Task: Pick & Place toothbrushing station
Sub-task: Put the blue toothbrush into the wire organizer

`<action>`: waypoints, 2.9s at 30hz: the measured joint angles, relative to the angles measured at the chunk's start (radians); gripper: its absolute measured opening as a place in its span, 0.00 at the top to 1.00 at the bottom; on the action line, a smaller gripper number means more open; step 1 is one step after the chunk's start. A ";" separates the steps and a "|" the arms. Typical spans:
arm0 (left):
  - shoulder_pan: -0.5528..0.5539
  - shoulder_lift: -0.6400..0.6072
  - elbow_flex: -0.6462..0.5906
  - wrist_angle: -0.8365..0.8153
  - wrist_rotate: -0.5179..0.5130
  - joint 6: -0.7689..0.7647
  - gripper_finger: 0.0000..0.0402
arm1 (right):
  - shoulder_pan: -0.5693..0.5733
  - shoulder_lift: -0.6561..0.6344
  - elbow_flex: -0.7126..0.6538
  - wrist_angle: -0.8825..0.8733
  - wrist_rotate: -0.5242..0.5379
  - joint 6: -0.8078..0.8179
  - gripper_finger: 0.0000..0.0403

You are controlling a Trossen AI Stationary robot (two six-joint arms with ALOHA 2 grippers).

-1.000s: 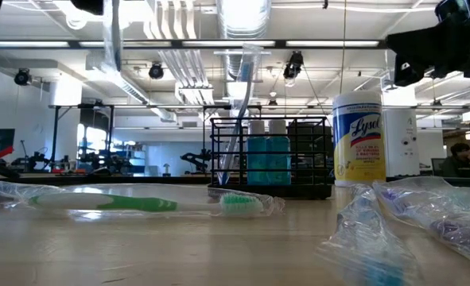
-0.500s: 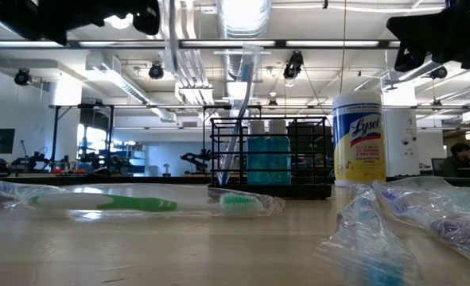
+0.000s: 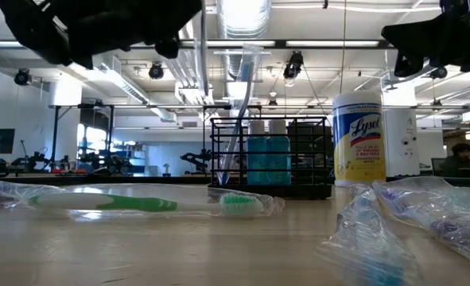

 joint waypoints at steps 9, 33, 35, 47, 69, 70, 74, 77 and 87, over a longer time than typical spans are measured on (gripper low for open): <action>0.006 0.132 0.054 0.048 -0.007 0.000 1.00 | 0.000 0.013 0.000 -0.002 -0.001 0.009 0.98; 0.037 0.400 0.041 0.258 -0.009 0.007 1.00 | 0.000 0.017 0.000 0.008 -0.002 -0.024 0.98; 0.038 0.416 0.040 0.258 -0.010 0.006 1.00 | 0.000 0.017 0.000 0.008 -0.002 -0.024 0.98; 0.039 0.475 0.034 0.258 -0.036 -0.005 1.00 | 0.000 0.017 0.000 0.008 -0.002 -0.024 0.98; 0.039 0.529 0.033 0.242 -0.082 -0.041 1.00 | 0.000 0.017 0.000 0.008 -0.002 -0.023 0.98; 0.039 0.529 0.033 0.240 -0.084 -0.046 1.00 | 0.000 0.017 0.000 0.008 -0.002 -0.021 0.98; 0.039 0.529 0.033 0.236 -0.085 -0.051 0.98 | 0.000 0.017 0.000 0.008 -0.002 -0.021 0.98; 0.040 0.528 0.031 0.224 -0.085 -0.082 0.96 | 0.000 0.017 0.000 0.008 -0.002 -0.023 0.98; 0.040 0.512 0.029 0.221 -0.057 -0.084 0.77 | 0.000 0.017 0.000 0.007 -0.002 -0.024 0.98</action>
